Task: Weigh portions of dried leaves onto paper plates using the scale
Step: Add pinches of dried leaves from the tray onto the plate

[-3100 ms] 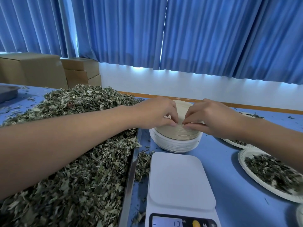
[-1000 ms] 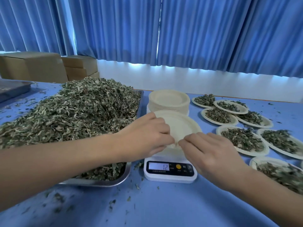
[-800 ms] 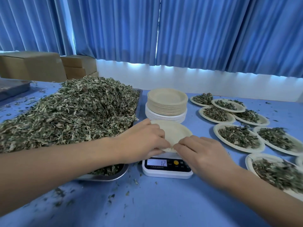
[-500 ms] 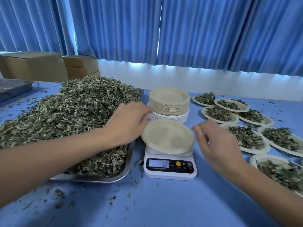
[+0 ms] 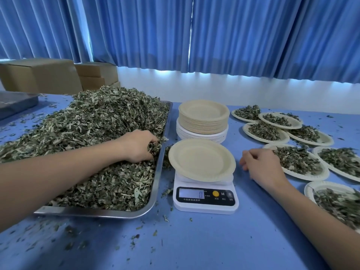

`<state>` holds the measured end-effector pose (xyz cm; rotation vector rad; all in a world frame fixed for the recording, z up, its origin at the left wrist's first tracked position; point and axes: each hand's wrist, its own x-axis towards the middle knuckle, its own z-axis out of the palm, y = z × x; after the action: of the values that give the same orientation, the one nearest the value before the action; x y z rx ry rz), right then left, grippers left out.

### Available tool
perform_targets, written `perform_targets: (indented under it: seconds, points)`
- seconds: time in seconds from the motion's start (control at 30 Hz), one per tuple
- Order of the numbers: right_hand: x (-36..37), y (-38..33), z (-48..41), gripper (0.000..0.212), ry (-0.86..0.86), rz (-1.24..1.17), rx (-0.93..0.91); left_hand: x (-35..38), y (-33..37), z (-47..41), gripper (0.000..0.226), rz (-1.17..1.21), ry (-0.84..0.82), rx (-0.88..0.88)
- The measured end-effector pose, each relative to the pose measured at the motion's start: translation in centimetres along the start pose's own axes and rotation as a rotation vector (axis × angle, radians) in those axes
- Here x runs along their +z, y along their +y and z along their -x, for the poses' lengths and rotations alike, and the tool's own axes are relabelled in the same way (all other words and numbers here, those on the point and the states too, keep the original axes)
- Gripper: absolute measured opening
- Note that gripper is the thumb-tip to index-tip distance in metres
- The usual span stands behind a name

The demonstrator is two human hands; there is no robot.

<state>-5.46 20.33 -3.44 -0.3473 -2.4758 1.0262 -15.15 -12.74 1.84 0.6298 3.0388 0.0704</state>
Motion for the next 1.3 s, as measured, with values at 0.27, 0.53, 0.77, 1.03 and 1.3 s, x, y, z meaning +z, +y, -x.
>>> perform_targets:
  seconds: [0.27, 0.53, 0.77, 1.03, 1.3]
  points:
    - [-3.4, 0.0, 0.9, 0.036, -0.578, -0.193, 0.148, -1.2, -0.1, 0.2, 0.054, 0.065, 0.136, -0.034]
    - [-3.0, -0.1, 0.9, 0.035, -0.466, -0.211, 0.141, -2.9, 0.6, 0.0, 0.054, 0.049, 0.283, -0.008]
    - [-2.6, 0.5, 0.6, 0.036, -0.395, -0.229, 0.144, -3.9, 1.1, -0.3, 0.050, -0.098, 0.079, -0.008]
    - [-2.3, 0.9, 0.4, 0.037, -0.349, -0.222, 0.135, -4.6, 1.3, -0.1, 0.022, -0.136, 0.268, 0.011]
    - [-1.8, 1.1, 0.3, 0.037, -0.238, -0.286, 0.118, -5.0, 5.3, -0.2, 0.029, 0.377, 0.448, 0.271]
